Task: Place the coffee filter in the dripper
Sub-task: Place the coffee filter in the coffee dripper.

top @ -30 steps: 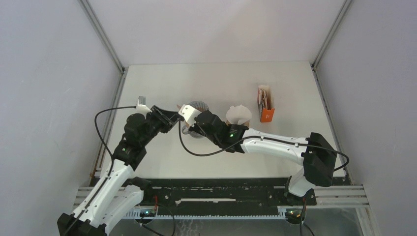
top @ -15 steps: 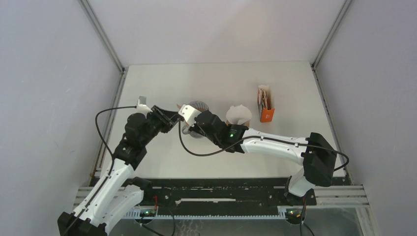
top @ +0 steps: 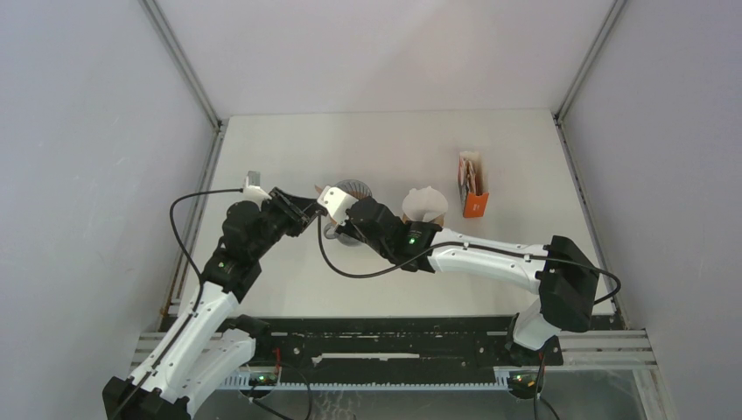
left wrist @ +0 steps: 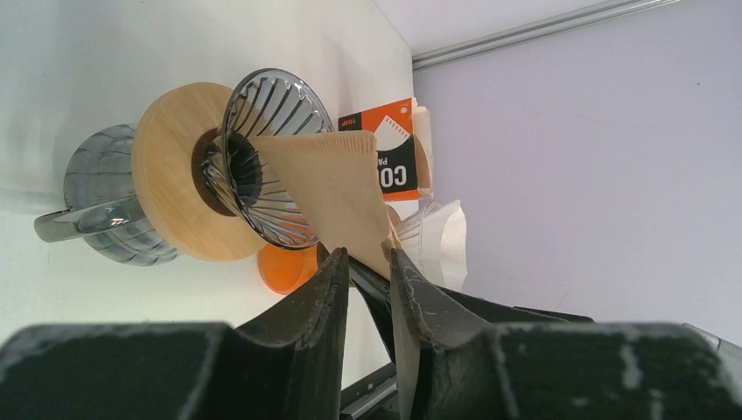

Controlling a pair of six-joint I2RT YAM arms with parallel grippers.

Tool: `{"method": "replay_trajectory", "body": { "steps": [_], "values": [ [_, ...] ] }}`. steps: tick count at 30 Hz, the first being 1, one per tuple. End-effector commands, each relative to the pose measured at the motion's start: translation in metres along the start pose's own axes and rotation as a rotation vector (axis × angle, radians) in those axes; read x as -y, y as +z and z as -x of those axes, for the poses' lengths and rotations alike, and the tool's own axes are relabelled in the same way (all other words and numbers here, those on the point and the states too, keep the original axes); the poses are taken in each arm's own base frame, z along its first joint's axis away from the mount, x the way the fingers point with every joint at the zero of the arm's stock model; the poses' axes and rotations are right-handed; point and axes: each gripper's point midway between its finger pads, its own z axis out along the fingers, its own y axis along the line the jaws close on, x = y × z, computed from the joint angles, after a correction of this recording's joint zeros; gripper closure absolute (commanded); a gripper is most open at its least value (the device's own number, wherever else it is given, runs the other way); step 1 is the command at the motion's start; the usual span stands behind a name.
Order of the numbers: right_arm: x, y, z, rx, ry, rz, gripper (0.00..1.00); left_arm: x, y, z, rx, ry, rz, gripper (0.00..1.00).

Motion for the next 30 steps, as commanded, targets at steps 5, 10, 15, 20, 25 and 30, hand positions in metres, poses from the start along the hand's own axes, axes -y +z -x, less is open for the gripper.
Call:
{"method": "replay_trajectory", "body": {
  "steps": [5,10,15,20,25,30],
  "values": [
    [0.0027,0.0004,0.0147,0.043,0.023,-0.019,1.0,0.0296,-0.0036,0.0183,0.062,0.002,-0.082,0.72],
    [0.0019,0.0005,0.0149,0.043,0.024,-0.018,1.0,0.0269,-0.0019,0.0176,0.06,0.0,-0.073,0.73],
    [0.0019,0.0006,0.0145,0.042,0.025,-0.018,1.0,0.0223,0.0008,0.0159,0.053,-0.002,-0.06,0.76],
    [0.0005,0.0007,0.0145,0.041,0.021,-0.016,1.0,0.0205,0.003,0.0141,0.044,-0.002,-0.056,0.78],
    [-0.0017,0.0015,0.0131,0.036,0.014,-0.014,1.0,0.0249,0.0018,0.0152,0.048,-0.01,-0.072,0.77],
    [-0.0023,0.0016,0.0126,0.034,0.012,-0.015,1.0,0.0302,-0.0026,0.0176,0.062,-0.02,-0.093,0.76]
  ]
}}
